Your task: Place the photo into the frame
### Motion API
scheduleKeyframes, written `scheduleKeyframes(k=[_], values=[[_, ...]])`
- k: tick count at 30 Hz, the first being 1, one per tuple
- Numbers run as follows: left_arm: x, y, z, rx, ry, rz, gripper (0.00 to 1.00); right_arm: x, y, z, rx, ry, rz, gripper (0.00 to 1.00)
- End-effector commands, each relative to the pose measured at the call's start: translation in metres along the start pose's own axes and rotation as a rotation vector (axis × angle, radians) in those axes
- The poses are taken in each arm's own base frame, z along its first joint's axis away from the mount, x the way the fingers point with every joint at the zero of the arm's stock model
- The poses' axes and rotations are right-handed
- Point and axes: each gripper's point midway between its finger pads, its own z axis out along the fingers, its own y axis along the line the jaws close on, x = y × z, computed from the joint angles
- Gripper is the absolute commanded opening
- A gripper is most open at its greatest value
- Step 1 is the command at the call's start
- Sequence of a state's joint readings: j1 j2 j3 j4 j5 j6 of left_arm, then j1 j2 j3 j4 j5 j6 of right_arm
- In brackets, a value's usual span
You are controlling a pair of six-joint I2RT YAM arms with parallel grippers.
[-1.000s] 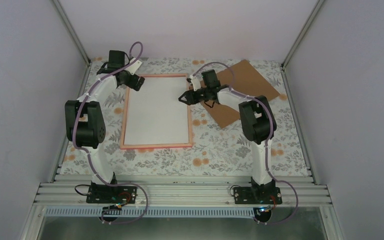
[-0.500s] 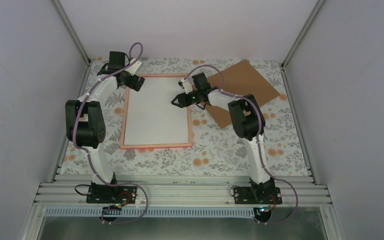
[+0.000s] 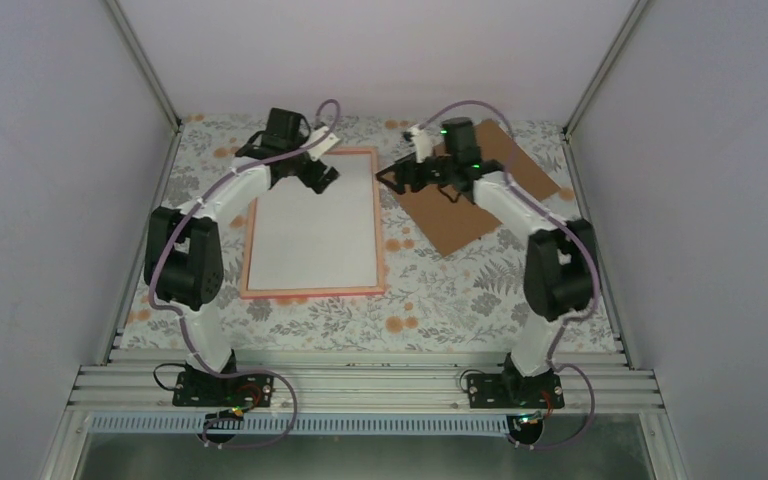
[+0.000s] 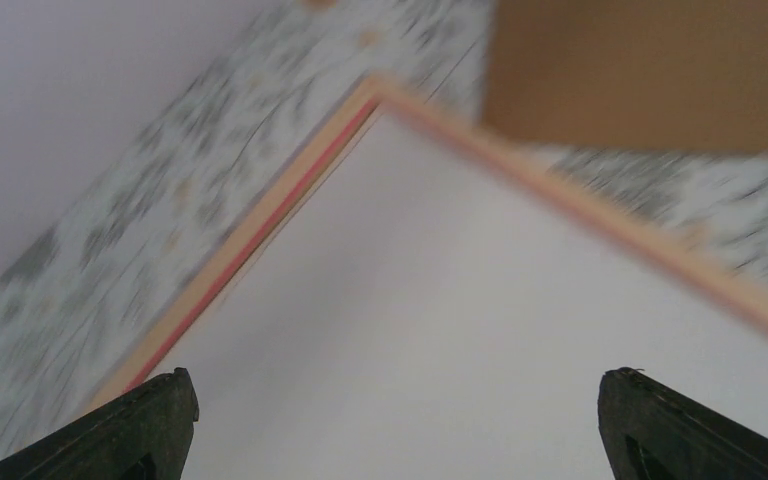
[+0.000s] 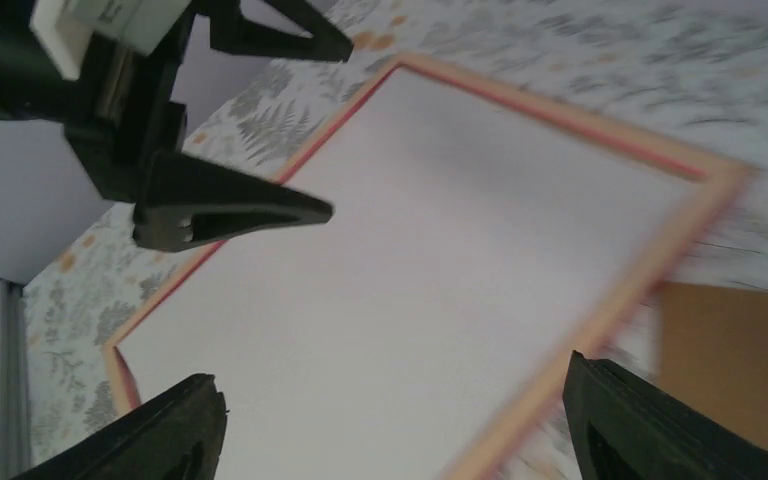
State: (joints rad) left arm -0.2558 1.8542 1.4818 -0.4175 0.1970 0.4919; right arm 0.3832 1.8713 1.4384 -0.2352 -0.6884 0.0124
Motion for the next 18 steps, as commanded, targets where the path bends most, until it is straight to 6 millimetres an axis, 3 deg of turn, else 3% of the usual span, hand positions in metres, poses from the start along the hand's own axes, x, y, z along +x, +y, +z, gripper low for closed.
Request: scheduleKeyframes(k=[1, 4, 9, 13, 18], values=[[-0.058, -0.049, 0.004, 0.170, -0.123, 0.032, 1.00, 0.031, -0.035, -0.056, 0.103, 0.015, 0.071, 0.86], [-0.082, -0.078, 0.025, 0.273, -0.126, 0.007, 1.00, 0.050, -0.064, -0.101, 0.182, -0.015, 0.177, 0.87], [-0.110, -0.106, 0.070, 0.379, -0.110, -0.073, 1.00, 0.086, -0.087, -0.156, 0.292, -0.071, 0.326, 0.89], [-0.142, -0.111, 0.104, 0.407, -0.108, -0.172, 1.00, 0.108, -0.106, -0.187, 0.406, -0.132, 0.455, 0.99], [-0.138, -0.130, 0.143, 0.373, -0.111, -0.253, 1.00, 0.132, -0.123, -0.205, 0.469, -0.189, 0.586, 1.00]])
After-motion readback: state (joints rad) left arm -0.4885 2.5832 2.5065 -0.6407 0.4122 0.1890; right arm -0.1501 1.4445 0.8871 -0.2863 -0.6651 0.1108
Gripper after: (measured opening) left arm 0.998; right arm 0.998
